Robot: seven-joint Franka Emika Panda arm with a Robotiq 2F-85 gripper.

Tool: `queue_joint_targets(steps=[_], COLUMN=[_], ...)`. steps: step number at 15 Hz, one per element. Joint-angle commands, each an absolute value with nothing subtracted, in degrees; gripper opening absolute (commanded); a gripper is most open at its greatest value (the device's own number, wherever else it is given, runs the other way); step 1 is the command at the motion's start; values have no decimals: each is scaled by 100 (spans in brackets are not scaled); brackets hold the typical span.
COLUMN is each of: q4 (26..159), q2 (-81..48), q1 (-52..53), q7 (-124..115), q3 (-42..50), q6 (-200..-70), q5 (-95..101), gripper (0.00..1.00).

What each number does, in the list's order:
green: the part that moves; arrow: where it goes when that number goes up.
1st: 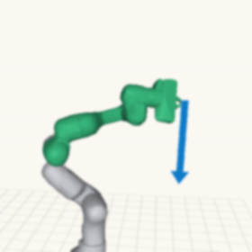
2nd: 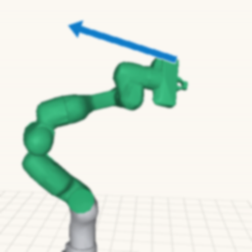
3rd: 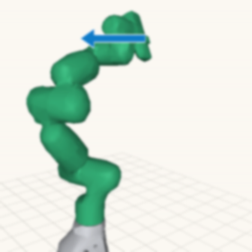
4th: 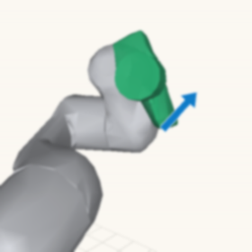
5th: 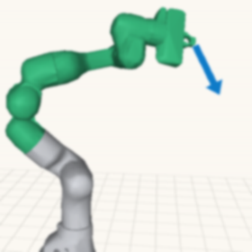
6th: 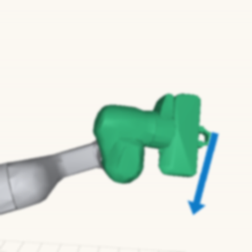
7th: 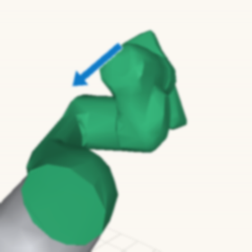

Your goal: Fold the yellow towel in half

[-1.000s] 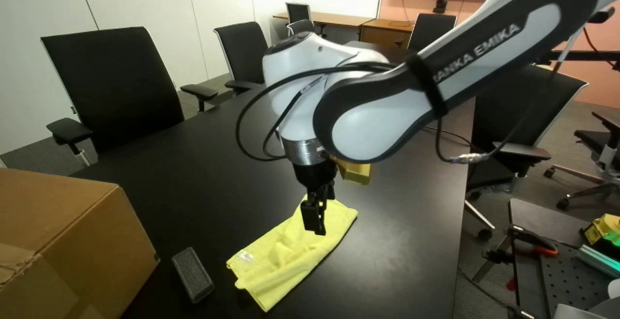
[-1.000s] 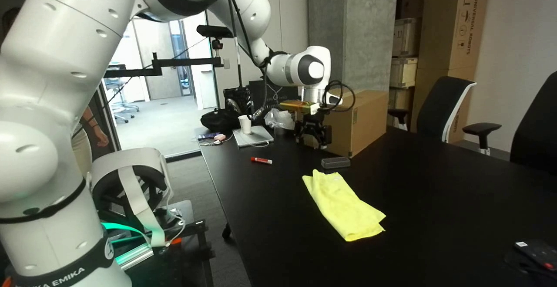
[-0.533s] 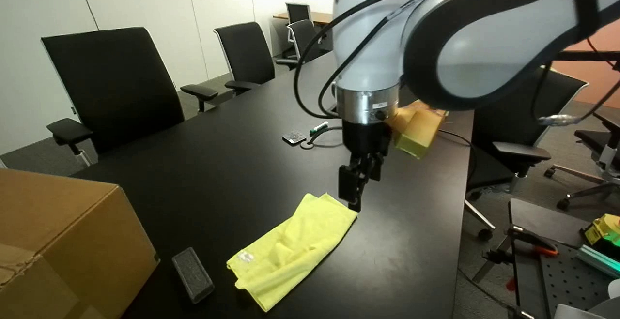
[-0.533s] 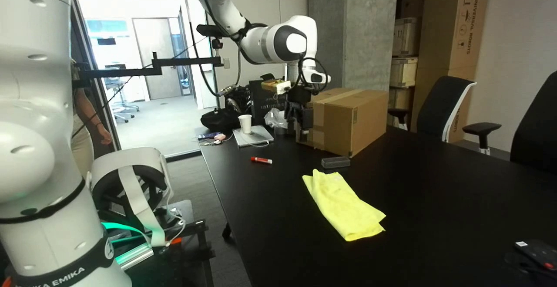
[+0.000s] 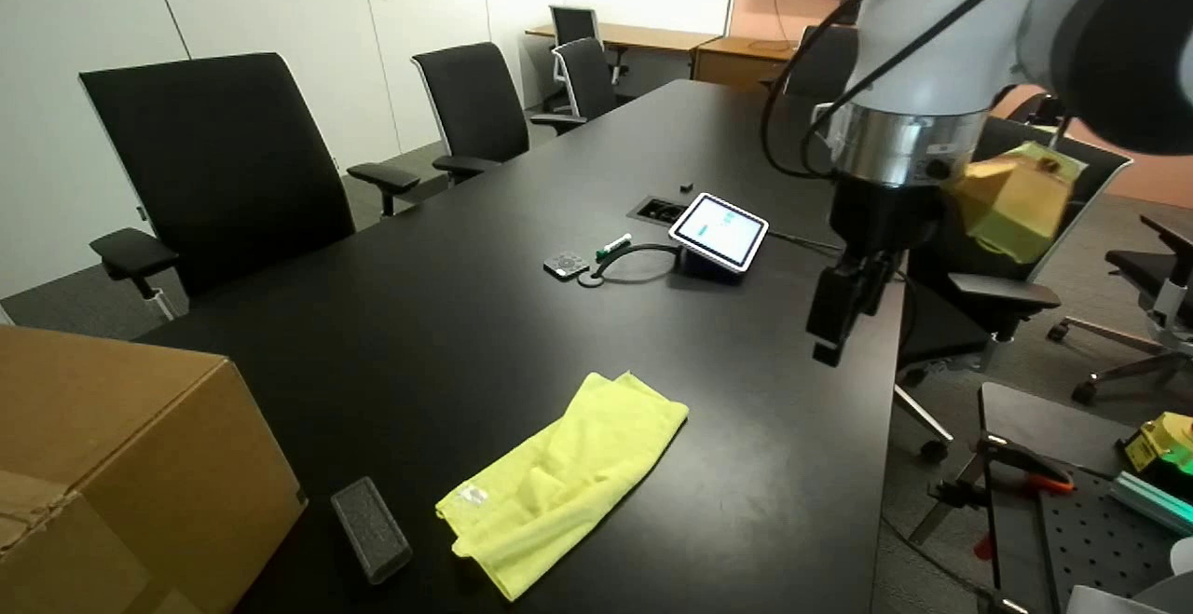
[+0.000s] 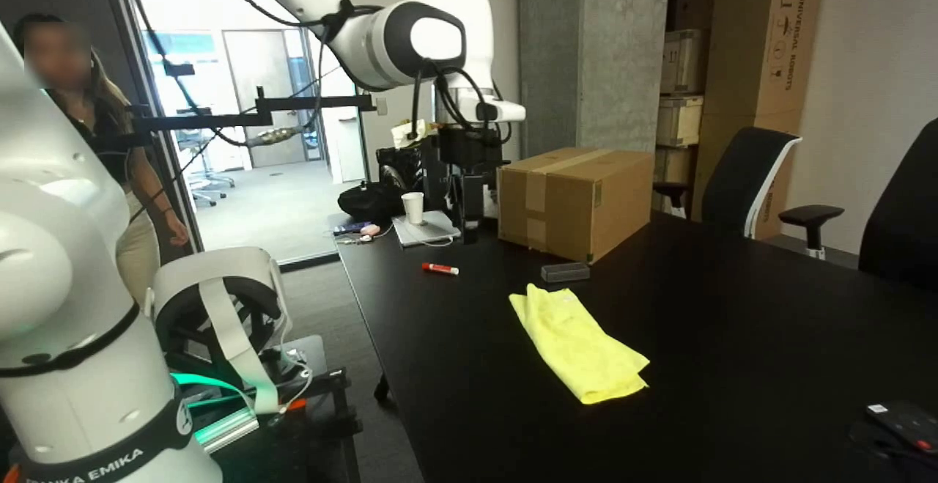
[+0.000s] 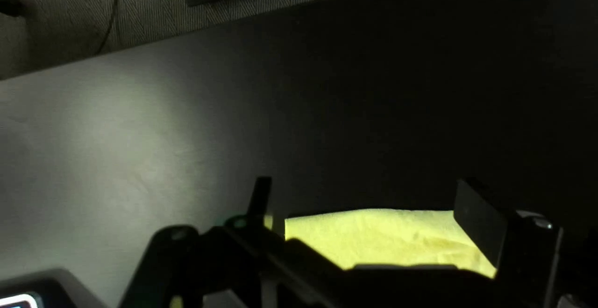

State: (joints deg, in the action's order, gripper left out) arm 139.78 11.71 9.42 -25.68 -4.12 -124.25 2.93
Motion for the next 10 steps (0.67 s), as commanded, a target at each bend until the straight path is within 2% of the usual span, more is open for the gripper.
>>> queue_joint_targets(steps=[1,4,5,10], q4=[15097,15544,15125,15488], q2=[2596,3303,2635,3225], q1=[791,946,713,760], q7=[-2441,-2161,-2333,-2209], q3=[-564,-570,-711,-737], q6=[-12503,-12489,-12406,-12398], q5=[-104,-789,-491,-740], gripper=[100,100,100,100])
